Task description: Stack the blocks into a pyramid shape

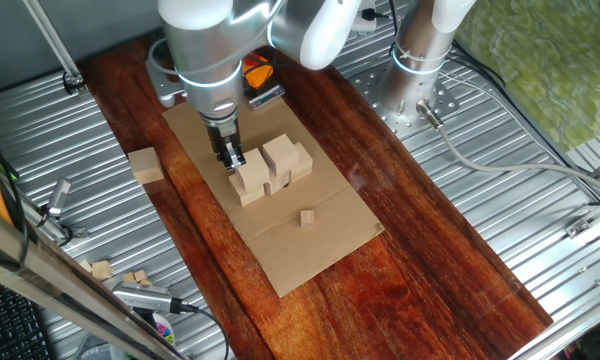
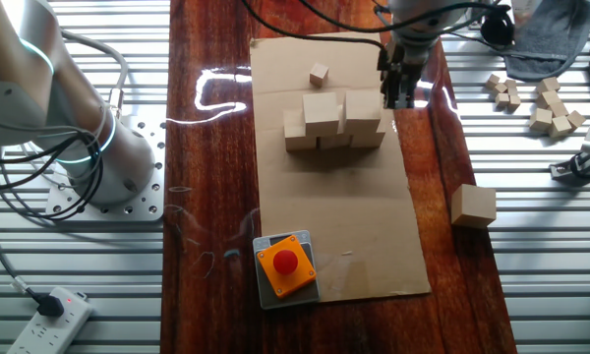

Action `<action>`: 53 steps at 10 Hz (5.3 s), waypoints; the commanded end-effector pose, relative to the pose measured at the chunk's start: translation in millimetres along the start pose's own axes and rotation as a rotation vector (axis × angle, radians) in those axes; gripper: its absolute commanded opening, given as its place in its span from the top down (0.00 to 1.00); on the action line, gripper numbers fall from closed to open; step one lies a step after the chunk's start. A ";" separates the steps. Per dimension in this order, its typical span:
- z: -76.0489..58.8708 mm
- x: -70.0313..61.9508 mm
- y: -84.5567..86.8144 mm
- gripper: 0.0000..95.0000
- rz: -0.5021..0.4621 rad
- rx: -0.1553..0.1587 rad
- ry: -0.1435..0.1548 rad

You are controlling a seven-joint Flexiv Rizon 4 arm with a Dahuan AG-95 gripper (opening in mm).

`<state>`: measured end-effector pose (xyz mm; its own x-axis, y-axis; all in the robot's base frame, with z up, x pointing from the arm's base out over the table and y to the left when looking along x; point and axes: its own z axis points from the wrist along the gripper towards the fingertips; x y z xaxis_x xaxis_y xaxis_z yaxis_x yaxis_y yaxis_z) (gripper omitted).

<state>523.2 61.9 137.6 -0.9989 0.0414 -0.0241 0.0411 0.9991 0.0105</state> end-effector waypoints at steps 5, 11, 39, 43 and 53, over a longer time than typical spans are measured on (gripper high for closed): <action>4.4 -1.4 -1.5 1.00 -0.008 0.003 -0.012; 6.2 -4.6 -0.1 1.00 -0.015 0.006 -0.029; 16.0 7.1 1.8 1.00 0.073 -0.083 0.014; 16.2 8.8 2.9 1.00 0.079 -0.100 0.001; 16.8 9.3 14.1 1.00 0.118 -0.110 -0.007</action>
<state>514.5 77.2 120.6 -0.9869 0.1599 -0.0229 0.1558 0.9799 0.1244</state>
